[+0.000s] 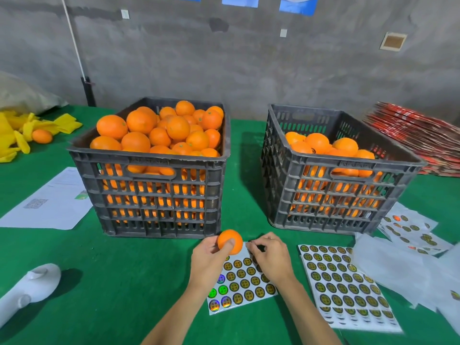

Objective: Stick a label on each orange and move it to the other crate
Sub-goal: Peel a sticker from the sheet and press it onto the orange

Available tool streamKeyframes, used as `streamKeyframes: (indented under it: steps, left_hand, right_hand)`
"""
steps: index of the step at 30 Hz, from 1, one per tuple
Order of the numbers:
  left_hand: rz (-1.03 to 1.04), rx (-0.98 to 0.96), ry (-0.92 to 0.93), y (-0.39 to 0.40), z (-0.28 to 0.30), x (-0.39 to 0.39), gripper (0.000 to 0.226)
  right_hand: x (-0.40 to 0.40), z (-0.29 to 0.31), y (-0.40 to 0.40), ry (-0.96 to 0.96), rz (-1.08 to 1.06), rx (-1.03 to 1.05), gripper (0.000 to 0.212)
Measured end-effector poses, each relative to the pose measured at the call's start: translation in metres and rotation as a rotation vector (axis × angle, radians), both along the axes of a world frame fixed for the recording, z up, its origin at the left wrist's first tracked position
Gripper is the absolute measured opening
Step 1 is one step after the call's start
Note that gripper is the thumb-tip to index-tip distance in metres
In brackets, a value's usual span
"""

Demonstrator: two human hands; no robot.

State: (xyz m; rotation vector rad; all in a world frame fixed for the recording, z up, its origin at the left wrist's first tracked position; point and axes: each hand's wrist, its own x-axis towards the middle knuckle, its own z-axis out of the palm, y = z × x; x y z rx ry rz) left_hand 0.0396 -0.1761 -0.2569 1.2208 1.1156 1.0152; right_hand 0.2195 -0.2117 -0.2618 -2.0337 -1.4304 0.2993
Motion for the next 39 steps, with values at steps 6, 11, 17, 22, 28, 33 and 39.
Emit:
streamKeyframes:
  steps: [6, 11, 17, 22, 28, 33, 39]
  left_hand:
    - [0.000, 0.000, 0.021, 0.000, -0.001, -0.001, 0.019]
    - [0.010, -0.019, 0.026, 0.000, 0.001, 0.000, 0.019]
    - [-0.004, -0.011, -0.102, 0.003, 0.027, 0.008, 0.027]
    - [-0.101, 0.027, -0.233, 0.005, 0.077, 0.022, 0.023]
    - [-0.092, 0.058, -0.314, 0.003, 0.136, 0.050, 0.025]
    - [-0.063, 0.236, -0.272, 0.014, 0.190, 0.086, 0.030]
    - [-0.239, 0.461, -0.124, 0.044, 0.235, 0.096, 0.030]
  right_hand:
    - [-0.003, 0.000, 0.007, 0.187, -0.080, 0.012, 0.014]
    - [-0.007, 0.010, 0.005, 0.510, -0.199, 0.258, 0.008]
    - [-0.027, 0.036, -0.006, 0.441, 0.091, 0.434, 0.010]
    - [-0.019, 0.080, -0.015, 0.170, 0.131, 0.610, 0.016]
    - [-0.002, 0.130, -0.028, -0.391, 0.088, 0.554, 0.049]
    - [0.021, 0.177, -0.015, -0.514, -0.039, 0.652, 0.072]
    - [0.068, 0.236, 0.016, -0.421, -0.168, 0.527, 0.062]
